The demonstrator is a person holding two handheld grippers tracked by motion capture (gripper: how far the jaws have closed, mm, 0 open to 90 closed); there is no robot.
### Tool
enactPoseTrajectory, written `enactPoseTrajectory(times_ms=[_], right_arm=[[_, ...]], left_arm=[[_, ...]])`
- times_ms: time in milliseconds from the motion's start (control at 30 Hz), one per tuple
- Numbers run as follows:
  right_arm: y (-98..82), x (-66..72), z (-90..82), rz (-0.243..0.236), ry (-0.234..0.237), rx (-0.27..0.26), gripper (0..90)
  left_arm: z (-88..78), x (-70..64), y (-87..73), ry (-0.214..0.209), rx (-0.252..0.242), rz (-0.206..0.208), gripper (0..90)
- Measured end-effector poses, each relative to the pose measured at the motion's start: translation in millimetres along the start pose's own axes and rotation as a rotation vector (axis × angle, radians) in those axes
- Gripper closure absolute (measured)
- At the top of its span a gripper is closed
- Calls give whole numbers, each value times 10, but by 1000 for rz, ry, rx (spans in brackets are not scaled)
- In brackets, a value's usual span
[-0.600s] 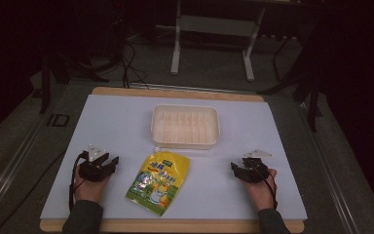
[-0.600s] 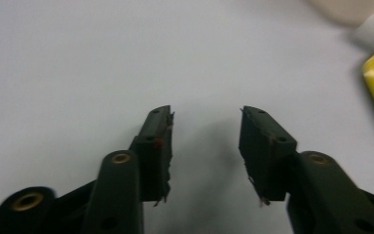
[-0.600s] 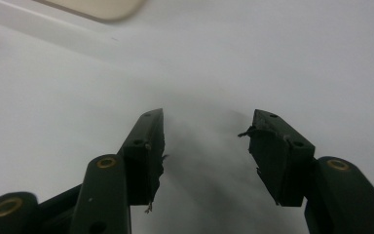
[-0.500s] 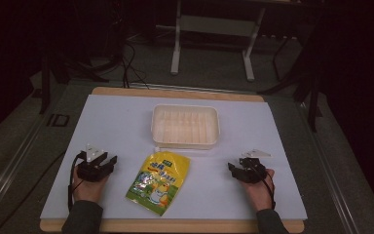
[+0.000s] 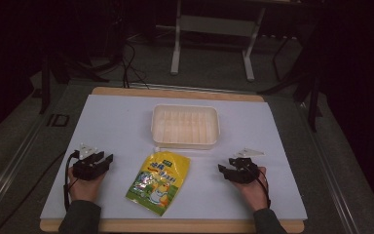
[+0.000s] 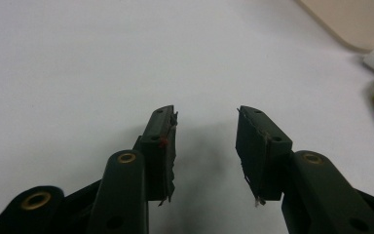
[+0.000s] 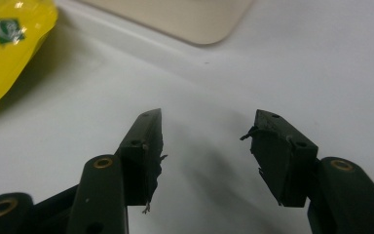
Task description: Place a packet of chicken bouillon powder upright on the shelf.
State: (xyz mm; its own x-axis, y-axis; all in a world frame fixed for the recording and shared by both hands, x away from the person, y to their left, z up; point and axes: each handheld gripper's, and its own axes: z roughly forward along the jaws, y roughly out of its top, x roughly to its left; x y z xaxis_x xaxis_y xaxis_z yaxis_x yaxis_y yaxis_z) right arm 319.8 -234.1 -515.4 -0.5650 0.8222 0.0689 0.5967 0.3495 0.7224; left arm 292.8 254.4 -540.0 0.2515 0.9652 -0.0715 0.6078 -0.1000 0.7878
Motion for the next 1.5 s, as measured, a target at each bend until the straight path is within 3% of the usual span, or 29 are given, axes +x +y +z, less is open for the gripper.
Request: enactPoseTrajectory(times_ms=[167, 333, 433, 1133, 1500], right_arm=[[54, 87, 32, -21, 51, 9, 445], [118, 154, 103, 20, 184, 2, 404], [157, 199, 142, 18, 219, 5, 398], [469, 587, 461, -79, 303, 66, 391], [562, 626, 644, -56, 356, 91, 410]], left_arm=[[4, -33, -3, 14, 0, 24, 578], [4, -47, -5, 19, -1, 36, 564], [9, -49, -4, 20, 3, 36, 562], [14, -65, -2, 24, 7, 48, 554], [16, -65, -2, 25, 7, 48, 550]])
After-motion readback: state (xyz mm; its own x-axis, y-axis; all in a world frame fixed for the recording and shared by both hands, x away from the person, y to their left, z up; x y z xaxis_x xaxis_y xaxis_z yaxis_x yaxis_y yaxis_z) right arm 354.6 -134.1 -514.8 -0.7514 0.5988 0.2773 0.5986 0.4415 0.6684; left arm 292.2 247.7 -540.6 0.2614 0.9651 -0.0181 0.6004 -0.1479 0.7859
